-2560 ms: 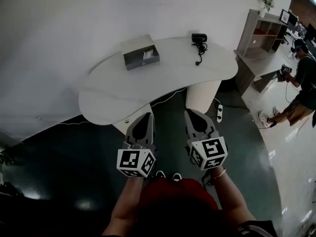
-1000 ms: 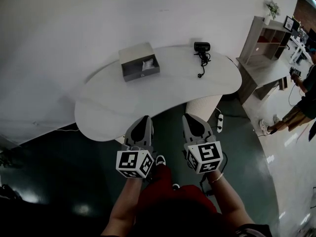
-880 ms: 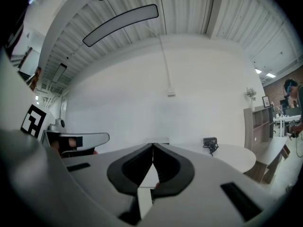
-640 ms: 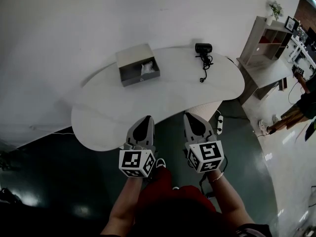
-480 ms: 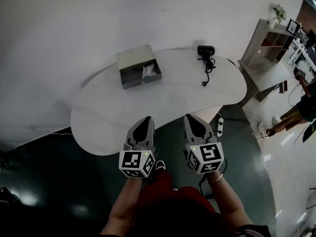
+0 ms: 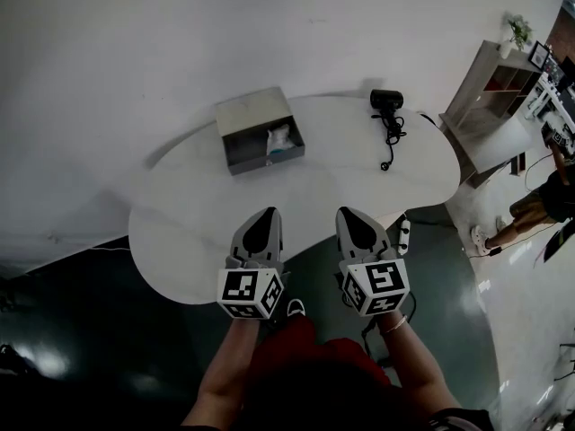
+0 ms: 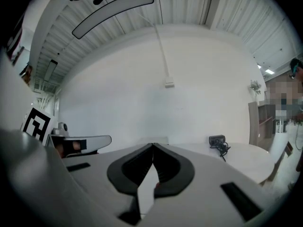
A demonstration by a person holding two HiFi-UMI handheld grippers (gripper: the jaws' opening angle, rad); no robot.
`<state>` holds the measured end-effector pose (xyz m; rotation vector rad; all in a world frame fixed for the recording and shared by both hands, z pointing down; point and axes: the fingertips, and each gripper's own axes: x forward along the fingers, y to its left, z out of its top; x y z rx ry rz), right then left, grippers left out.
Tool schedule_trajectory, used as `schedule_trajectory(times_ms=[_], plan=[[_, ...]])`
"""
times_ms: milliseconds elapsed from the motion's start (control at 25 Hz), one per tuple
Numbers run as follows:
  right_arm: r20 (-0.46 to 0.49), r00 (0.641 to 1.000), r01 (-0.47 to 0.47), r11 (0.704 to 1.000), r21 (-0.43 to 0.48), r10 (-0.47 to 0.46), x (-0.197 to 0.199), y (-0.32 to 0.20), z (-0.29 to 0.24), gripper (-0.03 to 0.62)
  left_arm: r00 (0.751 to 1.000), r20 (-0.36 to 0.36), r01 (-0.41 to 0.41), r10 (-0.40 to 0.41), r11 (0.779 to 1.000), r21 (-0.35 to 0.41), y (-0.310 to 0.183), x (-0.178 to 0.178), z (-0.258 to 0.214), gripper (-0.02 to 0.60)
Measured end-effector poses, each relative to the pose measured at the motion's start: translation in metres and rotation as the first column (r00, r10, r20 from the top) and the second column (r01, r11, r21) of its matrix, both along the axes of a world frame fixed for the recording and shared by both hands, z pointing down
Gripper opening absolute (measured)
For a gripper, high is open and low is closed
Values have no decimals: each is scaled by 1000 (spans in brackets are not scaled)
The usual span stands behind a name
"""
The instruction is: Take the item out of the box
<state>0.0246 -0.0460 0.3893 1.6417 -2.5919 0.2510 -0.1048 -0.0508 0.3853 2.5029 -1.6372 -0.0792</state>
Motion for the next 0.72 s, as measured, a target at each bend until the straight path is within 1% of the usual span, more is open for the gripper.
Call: schedule_trajectory(times_ms=[240, 440, 720], plan=[[-9, 1000, -15, 1000, 5, 15, -16, -31, -5, 15, 1000, 2, -21, 21, 1000, -1, -34, -13, -3, 21], [-17, 999, -33, 999, 4, 33, -23, -51, -4, 15, 999, 35, -37, 38, 999, -13, -58, -19, 0, 21], [-17, 998, -53, 999, 3, 54, -25, -66, -4, 15, 997, 59, -54, 55, 998, -24, -77, -22, 1, 21]])
